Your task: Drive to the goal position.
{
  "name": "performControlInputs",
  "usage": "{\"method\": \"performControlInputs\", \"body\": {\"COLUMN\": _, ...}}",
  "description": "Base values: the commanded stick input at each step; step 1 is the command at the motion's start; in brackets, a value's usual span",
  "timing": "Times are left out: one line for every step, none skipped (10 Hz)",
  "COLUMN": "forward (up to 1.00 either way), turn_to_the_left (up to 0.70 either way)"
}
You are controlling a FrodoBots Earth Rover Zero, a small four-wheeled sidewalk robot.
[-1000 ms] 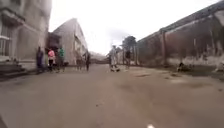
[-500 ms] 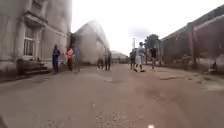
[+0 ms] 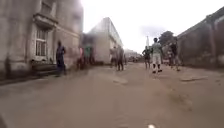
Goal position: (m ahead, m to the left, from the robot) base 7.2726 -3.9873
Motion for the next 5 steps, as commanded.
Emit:
{"method": "performControlInputs", "body": {"forward": 0.7, "turn_to_the_left": -0.33}}
{"method": "performControlInputs", "body": {"forward": 0.7, "turn_to_the_left": -0.34}}
{"method": "performControlInputs", "body": {"forward": 0.7, "turn_to_the_left": -0.34}}
{"method": "performControlInputs", "body": {"forward": 0.7, "turn_to_the_left": -0.35}}
{"method": "performControlInputs", "body": {"forward": 0.7, "turn_to_the_left": -0.3}}
